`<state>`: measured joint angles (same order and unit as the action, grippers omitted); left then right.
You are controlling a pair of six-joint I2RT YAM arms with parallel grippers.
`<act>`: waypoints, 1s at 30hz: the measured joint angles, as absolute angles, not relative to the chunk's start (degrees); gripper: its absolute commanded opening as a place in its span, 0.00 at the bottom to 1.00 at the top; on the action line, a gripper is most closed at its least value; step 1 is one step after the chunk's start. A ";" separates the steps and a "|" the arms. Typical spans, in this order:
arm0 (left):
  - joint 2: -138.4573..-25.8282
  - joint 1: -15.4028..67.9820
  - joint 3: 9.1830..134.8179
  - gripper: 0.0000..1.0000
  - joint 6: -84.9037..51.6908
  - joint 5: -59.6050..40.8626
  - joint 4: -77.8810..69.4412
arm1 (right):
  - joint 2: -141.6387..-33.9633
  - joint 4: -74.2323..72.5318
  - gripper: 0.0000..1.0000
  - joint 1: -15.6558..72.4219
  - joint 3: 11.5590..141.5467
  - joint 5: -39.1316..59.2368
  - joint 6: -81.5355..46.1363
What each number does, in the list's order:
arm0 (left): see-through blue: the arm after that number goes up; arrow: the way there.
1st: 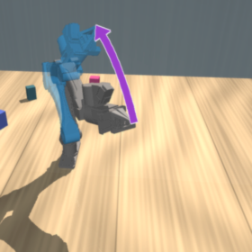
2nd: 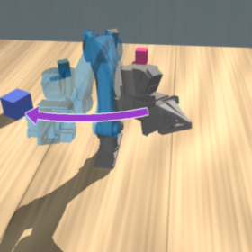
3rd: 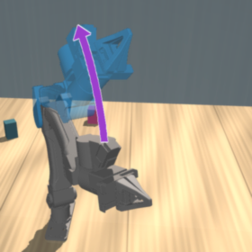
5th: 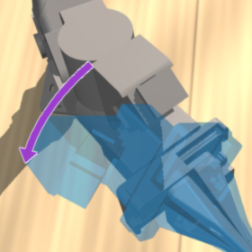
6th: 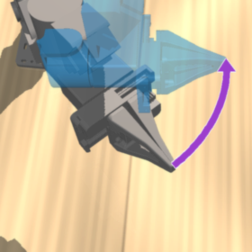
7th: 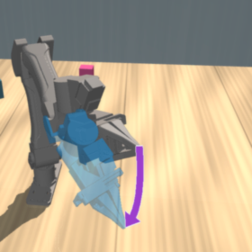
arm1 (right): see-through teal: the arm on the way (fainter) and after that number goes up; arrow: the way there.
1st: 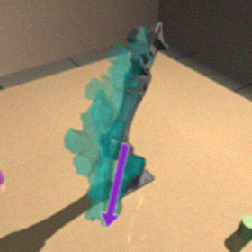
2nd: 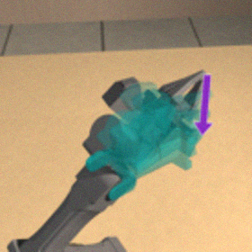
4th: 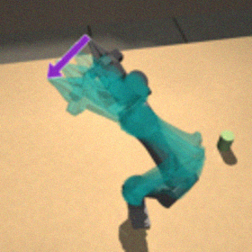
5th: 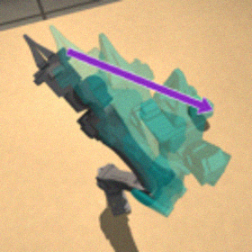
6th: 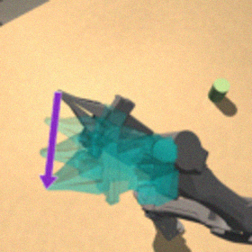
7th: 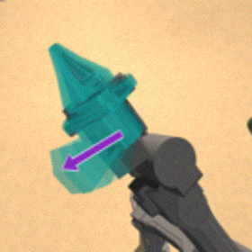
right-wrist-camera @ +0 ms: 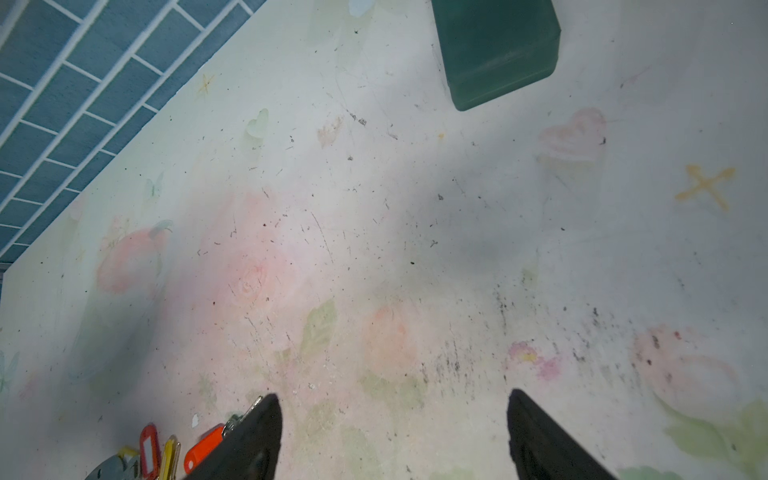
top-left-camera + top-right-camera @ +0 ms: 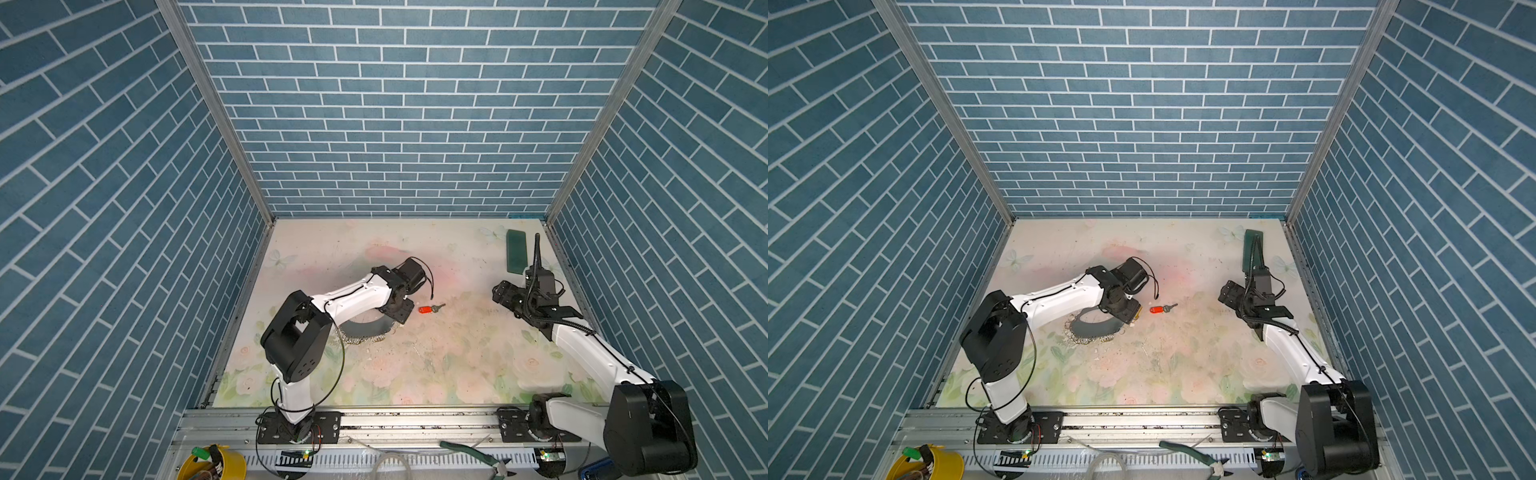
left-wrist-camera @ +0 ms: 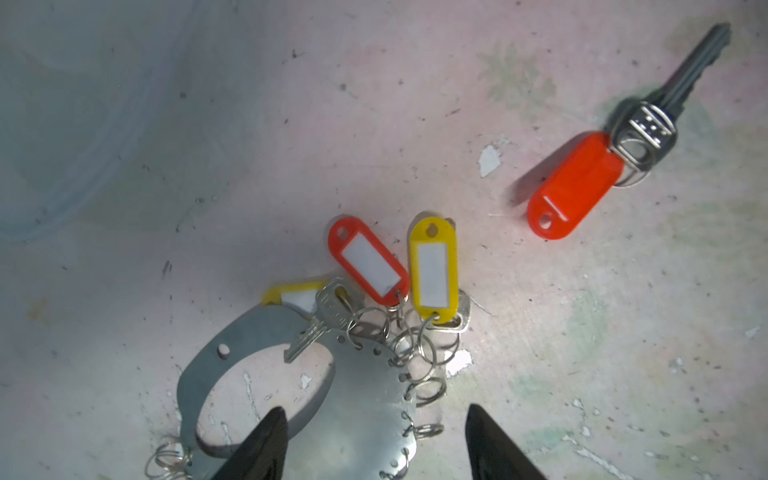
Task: Put the keys on the keyring
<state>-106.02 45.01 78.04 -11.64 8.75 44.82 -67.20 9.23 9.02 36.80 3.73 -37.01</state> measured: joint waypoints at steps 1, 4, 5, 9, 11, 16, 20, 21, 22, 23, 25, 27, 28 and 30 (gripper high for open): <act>-107.02 45.67 79.13 0.72 -11.25 9.61 45.34 | -67.33 9.08 0.85 9.02 36.80 3.75 -37.01; -109.80 47.13 81.28 0.73 -10.66 11.42 46.26 | -67.90 8.75 0.85 9.02 36.80 3.77 -36.80; -110.48 47.29 81.60 0.73 -10.59 11.84 46.63 | -68.01 8.69 0.85 9.02 36.80 3.77 -36.58; -113.38 47.46 82.67 0.76 -10.41 12.91 47.53 | -68.05 8.60 0.85 9.02 36.80 3.70 -35.83; -114.69 47.57 83.22 0.76 -10.22 13.30 47.90 | -68.03 8.60 0.85 9.02 36.80 3.62 -35.57; -117.78 47.92 85.06 0.77 -9.74 14.87 48.93 | -68.03 8.62 0.85 9.02 36.80 3.20 -35.51; -119.66 47.77 87.70 0.76 -9.34 17.19 49.63 | -68.03 8.62 0.85 9.02 36.80 3.20 -35.51; -120.03 47.62 88.25 0.76 -9.26 17.72 49.60 | -68.03 8.62 0.85 9.02 36.80 3.20 -35.51; -120.33 47.37 88.64 0.76 -9.19 18.15 49.63 | -68.03 8.62 0.85 9.02 36.80 3.20 -35.51; -120.55 47.13 88.92 0.76 -9.15 18.46 49.63 | -68.03 8.62 0.85 9.02 36.80 3.20 -35.51; -120.97 46.33 89.47 0.75 -8.97 19.49 49.39 | -68.03 8.62 0.85 9.02 36.80 3.20 -35.51; -121.49 45.41 90.11 0.75 -8.78 20.62 49.39 | -68.01 8.67 0.85 9.02 36.80 3.20 -35.51; -121.62 44.91 90.24 0.74 -8.71 21.26 49.15 | -67.92 8.71 0.85 9.02 36.80 3.20 -35.51; -121.62 43.90 90.26 0.74 -8.67 22.33 49.06 | -67.64 8.82 0.85 9.02 36.80 3.18 -35.51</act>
